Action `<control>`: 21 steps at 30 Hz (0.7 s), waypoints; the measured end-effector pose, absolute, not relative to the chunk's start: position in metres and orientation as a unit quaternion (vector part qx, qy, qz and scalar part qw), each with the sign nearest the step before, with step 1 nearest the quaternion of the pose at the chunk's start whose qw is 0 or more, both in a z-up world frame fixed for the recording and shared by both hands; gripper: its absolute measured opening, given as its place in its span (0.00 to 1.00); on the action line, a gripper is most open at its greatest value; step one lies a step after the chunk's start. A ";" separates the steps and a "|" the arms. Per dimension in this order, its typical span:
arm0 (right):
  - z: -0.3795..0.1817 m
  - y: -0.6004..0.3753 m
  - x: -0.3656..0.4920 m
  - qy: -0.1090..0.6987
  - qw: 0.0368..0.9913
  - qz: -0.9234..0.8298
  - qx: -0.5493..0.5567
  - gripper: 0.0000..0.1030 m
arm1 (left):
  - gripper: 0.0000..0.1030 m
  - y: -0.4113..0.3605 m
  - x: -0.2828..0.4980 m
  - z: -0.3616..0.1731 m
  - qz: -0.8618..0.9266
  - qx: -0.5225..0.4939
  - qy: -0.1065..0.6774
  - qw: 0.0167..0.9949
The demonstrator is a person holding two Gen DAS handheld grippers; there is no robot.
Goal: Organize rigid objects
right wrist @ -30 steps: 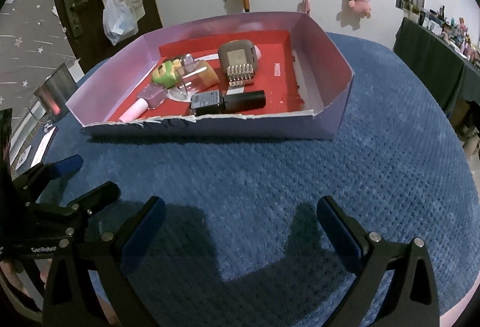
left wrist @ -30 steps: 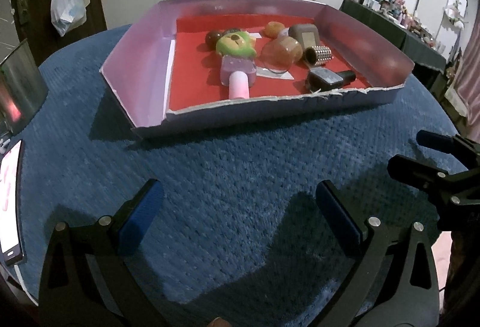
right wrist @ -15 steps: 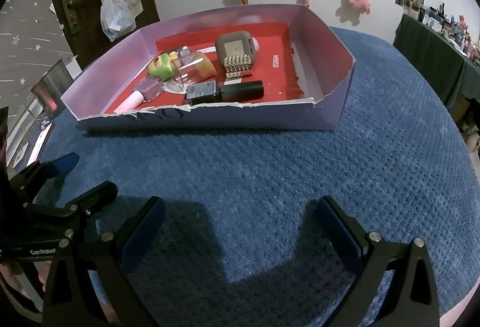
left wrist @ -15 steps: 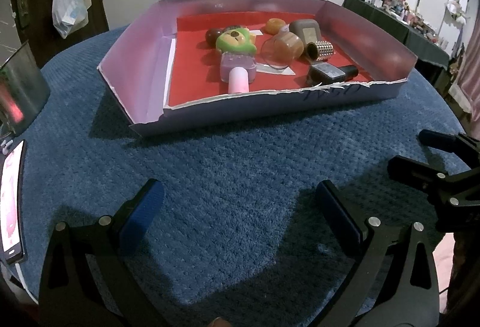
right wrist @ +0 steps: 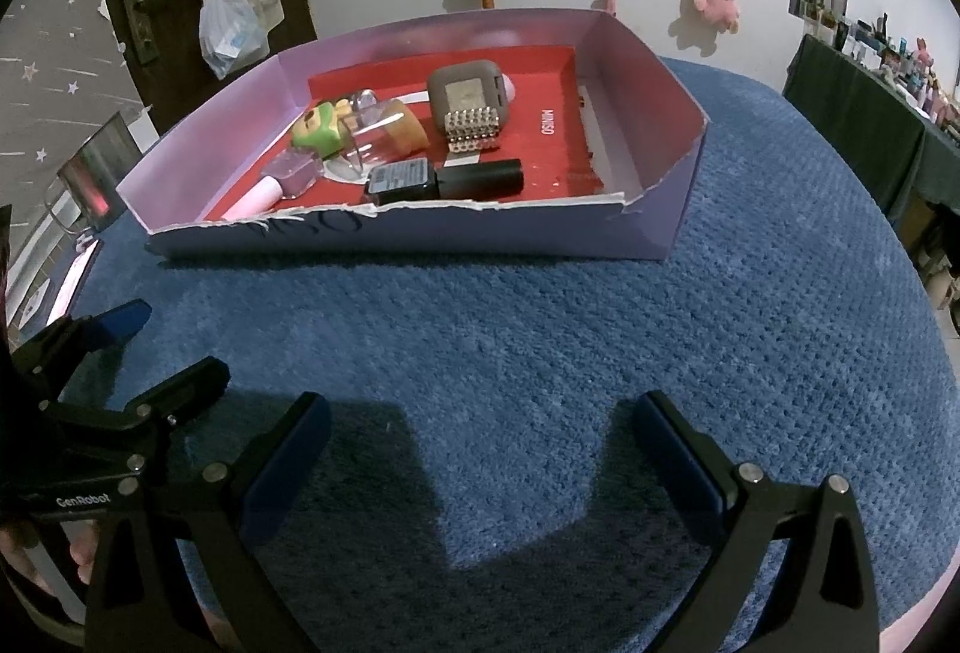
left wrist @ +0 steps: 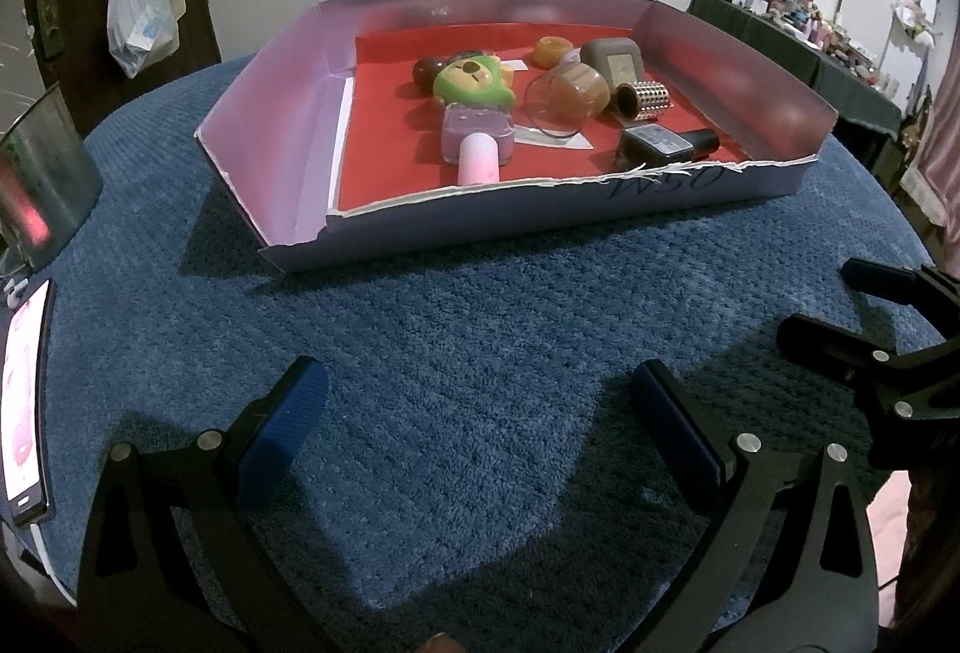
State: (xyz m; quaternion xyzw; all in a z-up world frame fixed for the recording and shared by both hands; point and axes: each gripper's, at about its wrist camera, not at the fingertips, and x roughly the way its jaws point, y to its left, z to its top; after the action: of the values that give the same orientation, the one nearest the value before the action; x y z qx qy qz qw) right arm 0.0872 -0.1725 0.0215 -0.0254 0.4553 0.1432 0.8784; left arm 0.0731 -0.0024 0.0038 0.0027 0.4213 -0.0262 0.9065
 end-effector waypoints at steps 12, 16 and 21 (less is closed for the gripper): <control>0.021 -0.172 0.087 0.455 0.879 0.143 -0.024 1.00 | 1.00 -0.002 0.073 0.004 -0.023 0.002 0.423 0.906; 0.021 -0.172 0.087 0.455 0.879 0.143 -0.024 1.00 | 1.00 -0.002 0.073 0.004 -0.023 0.001 0.422 0.906; 0.021 -0.172 0.088 0.455 0.879 0.143 -0.025 1.00 | 1.00 -0.002 0.073 0.004 -0.023 0.001 0.422 0.906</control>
State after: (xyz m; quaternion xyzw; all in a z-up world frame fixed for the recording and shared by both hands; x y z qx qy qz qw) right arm 0.0876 -0.1724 0.0209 -0.0251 0.4549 0.1428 0.8787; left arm 0.0728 -0.0023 0.0036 0.0014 0.4224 -0.0232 0.9061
